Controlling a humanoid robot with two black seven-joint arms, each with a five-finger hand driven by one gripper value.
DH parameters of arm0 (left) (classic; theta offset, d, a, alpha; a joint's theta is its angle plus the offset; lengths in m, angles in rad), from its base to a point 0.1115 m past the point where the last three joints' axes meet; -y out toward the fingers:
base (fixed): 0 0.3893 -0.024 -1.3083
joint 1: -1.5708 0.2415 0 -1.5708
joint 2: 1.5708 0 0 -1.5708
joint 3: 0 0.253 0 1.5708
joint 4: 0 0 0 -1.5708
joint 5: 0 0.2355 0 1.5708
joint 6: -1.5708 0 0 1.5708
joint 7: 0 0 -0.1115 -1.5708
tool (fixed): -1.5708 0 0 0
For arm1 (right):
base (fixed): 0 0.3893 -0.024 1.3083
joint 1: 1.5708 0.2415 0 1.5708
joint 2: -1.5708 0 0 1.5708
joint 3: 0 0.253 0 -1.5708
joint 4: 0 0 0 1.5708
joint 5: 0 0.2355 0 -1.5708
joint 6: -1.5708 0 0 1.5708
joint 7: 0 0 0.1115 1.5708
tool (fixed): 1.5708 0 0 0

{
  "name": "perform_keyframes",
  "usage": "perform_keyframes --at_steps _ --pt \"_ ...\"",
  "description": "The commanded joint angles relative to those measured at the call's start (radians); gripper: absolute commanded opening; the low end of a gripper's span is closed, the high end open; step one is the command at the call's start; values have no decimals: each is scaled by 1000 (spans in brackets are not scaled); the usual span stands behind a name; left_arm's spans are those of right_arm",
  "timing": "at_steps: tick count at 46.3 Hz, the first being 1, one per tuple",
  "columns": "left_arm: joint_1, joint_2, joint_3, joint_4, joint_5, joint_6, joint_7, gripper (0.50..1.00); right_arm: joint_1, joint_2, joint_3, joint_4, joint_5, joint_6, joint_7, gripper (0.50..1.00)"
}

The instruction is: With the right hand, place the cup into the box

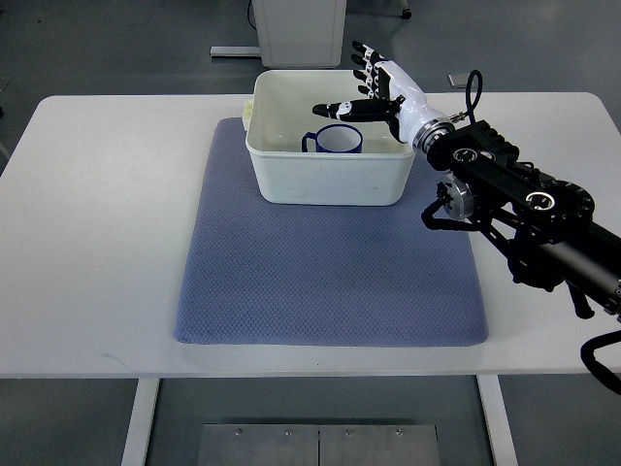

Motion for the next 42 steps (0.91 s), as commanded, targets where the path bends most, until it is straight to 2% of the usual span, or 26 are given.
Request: perform_keyframes --at_steps 1,9,21,31,42 --pt "0 0 -1 0 0 0 0 1000 1 -3 13 0 1 0 -1 1000" --pt "0 0 -1 0 0 0 0 1000 -3 -19 53 6 1 1 -1 1000" --pt "1 0 -1 0 0 0 0 1000 -28 -94 108 118 3 1 -1 1000" --pt "1 0 1 0 0 0 0 1000 -68 -171 113 159 33 6 7 1000" --pt "1 0 -1 0 0 0 0 1000 -151 -240 209 158 124 93 18 1000"
